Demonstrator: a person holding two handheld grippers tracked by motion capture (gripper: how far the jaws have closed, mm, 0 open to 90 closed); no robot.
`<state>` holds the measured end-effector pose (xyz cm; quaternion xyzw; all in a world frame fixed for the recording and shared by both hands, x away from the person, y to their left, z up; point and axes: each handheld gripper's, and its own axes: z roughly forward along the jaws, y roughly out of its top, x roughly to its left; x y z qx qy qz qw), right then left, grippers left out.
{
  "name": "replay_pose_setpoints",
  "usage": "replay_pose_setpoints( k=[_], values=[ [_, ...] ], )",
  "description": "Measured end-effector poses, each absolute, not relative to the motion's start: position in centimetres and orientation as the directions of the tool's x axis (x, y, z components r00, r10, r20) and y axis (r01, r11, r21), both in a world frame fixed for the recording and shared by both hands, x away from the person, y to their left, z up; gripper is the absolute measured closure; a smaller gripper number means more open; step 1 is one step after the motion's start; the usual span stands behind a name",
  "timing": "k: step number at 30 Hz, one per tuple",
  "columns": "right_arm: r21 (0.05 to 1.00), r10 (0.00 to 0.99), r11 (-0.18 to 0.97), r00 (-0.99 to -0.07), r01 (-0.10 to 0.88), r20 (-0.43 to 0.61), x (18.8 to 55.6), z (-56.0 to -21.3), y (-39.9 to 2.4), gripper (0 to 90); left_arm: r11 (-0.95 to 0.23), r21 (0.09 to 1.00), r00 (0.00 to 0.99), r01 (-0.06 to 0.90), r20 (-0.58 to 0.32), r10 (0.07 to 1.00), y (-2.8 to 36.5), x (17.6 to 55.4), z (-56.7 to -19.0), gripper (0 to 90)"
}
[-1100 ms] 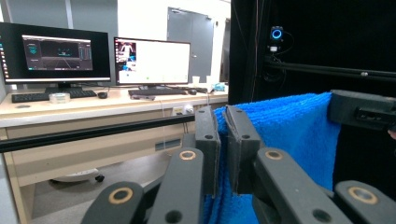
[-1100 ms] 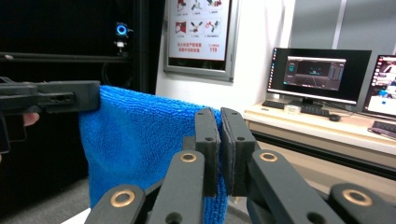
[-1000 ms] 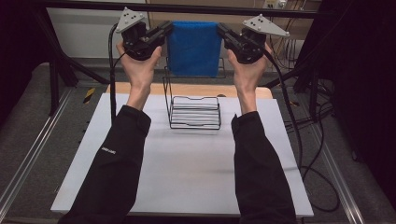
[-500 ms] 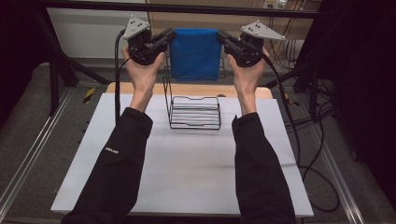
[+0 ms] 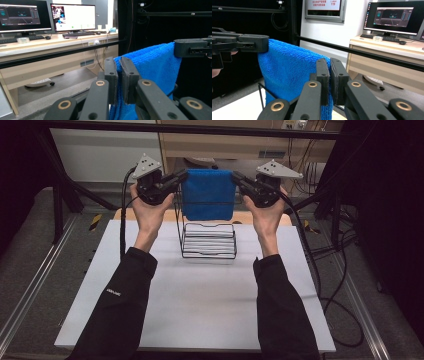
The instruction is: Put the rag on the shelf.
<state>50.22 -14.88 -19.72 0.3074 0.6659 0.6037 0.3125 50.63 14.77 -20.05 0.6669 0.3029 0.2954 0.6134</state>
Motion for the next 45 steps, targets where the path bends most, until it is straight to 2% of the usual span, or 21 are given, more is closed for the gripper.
replay_pose_setpoints(
  k=[18,23,36,41,45],
  values=[
    [0.986,0.740,0.154,-0.669,0.069,-0.069,48.7,-21.0,-15.2,86.1,-0.141,0.986,0.677,0.094,0.041,0.735,15.4,48.6,-21.3,83.5],
    [0.983,0.728,0.166,-0.682,0.085,-0.064,48.3,-21.5,-15.2,86.1,-0.150,0.978,0.684,0.143,0.012,0.729,15.5,48.2,-21.8,82.9],
    [0.970,0.700,0.199,-0.713,0.142,-0.040,47.7,-22.9,-15.5,86.0,-0.238,0.951,0.695,0.197,0.036,0.718,15.3,47.7,-23.2,79.7],
    [0.967,0.700,0.205,-0.713,0.150,-0.038,47.7,-23.2,-15.5,86.1,-0.260,0.945,0.705,0.197,0.048,0.708,15.6,47.5,-22.9,74.5],
    [0.967,0.699,0.204,-0.714,0.151,-0.036,47.7,-23.3,-15.5,86.1,-0.233,0.955,0.709,0.184,0.036,0.705,16.2,47.0,-22.0,69.3]
  ],
)
